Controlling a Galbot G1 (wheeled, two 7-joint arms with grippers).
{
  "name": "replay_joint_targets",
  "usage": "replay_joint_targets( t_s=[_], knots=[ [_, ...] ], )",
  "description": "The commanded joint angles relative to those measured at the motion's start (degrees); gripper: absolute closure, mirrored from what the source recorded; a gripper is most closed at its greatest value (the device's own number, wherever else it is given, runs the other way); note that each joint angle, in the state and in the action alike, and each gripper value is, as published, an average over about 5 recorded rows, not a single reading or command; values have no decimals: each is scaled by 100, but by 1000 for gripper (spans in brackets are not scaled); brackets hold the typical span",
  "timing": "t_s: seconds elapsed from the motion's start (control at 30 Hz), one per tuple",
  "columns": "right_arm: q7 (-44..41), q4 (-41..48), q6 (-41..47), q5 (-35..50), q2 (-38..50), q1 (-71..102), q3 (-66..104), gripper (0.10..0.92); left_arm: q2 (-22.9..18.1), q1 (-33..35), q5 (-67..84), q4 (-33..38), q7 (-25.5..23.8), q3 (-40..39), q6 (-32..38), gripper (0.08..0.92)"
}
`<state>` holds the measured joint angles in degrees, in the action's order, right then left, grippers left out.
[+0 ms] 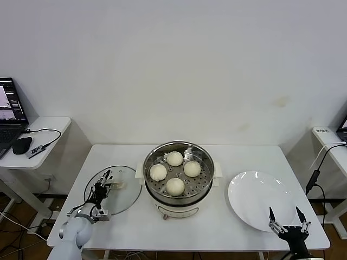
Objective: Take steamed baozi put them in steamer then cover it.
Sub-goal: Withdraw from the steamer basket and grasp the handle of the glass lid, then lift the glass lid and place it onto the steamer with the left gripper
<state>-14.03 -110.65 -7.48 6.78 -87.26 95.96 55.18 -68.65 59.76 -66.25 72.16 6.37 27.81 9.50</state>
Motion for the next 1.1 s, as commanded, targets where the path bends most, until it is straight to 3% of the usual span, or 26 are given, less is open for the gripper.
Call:
replay_joint_targets(
  t_s=[0.03, 0.27, 0.37, 0.67, 1.1],
  knots=[
    [-1, -10, -5, -13, 8, 3, -19, 203, -43, -23, 105, -112, 136, 27, -2, 614],
    [-7, -22, -7, -7, 45, 15, -42, 203, -107, 34, 154, -21, 352, 81, 16, 815],
    [-8, -37, -5, 9, 84, 22, -48, 203, -98, 146, 132, 185, 496, 151, 38, 855],
    [-22, -54, 9, 53, 217, -6, -112, 203, 169, 833, -19, 1546, 476, 624, -24, 857],
    [-42, 57, 3, 15, 305, -127, -281, 203, 992, 1785, 529, 3664, -450, 1590, -398, 857]
  ],
)
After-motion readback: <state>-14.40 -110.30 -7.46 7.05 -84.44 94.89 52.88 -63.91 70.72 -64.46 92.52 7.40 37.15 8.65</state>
